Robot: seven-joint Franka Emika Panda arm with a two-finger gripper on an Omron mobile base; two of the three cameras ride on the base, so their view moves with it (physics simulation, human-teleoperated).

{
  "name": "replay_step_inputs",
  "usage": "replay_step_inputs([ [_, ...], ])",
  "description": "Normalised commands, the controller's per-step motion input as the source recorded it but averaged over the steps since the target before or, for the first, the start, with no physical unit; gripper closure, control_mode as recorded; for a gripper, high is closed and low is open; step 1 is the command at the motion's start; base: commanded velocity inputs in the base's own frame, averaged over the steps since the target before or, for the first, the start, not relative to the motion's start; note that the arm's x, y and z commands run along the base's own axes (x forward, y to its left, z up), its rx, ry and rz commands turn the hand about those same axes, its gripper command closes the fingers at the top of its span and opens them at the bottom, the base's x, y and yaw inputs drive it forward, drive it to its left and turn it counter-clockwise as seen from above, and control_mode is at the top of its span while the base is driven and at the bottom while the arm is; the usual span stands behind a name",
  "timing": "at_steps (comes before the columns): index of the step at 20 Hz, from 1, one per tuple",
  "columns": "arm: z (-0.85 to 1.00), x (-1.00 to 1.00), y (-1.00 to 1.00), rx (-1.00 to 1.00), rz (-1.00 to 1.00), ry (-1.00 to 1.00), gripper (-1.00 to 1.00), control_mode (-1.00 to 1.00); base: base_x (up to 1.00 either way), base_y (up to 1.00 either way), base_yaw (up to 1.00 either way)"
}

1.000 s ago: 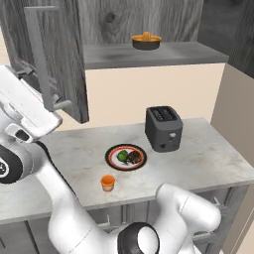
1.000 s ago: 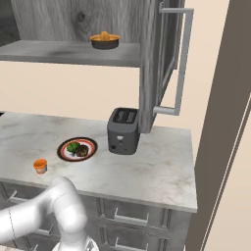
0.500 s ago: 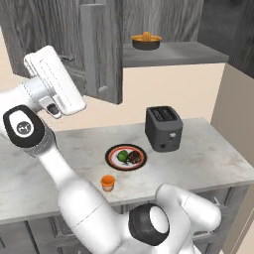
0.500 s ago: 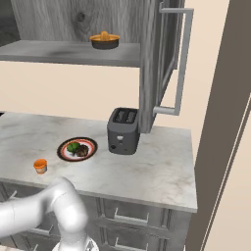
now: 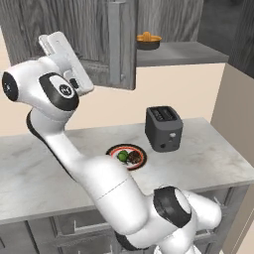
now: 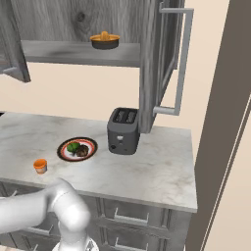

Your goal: Pick the avocado and bread from the counter and place them on the plate. Then pick the jam from the cabinet and place it next to the plate. Lastly close the cabinet door.

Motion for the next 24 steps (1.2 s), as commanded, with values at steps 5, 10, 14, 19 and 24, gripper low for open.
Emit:
replay_step_inputs([
  [5,-0.11,1.00,-0.70,0.18,0.40,0.15,-1.00,-1.00,0.00,0.00,0.00],
  [10,-0.40,1.00,-0.87,0.13,0.40,0.02,-1.00,-1.00,0.00,0.00,0.00],
  [14,-0.34,0.89,-0.96,0.15,0.41,0.00,-1.00,-1.00,0.00,0.00,0.00],
  [19,-0.07,0.91,-0.82,0.21,0.34,0.04,-1.00,-1.00,0.00,0.00,0.00],
  [24,0.00,0.49,-0.37,0.18,0.24,0.12,-1.00,-1.00,0.00,0.00,0.00],
])
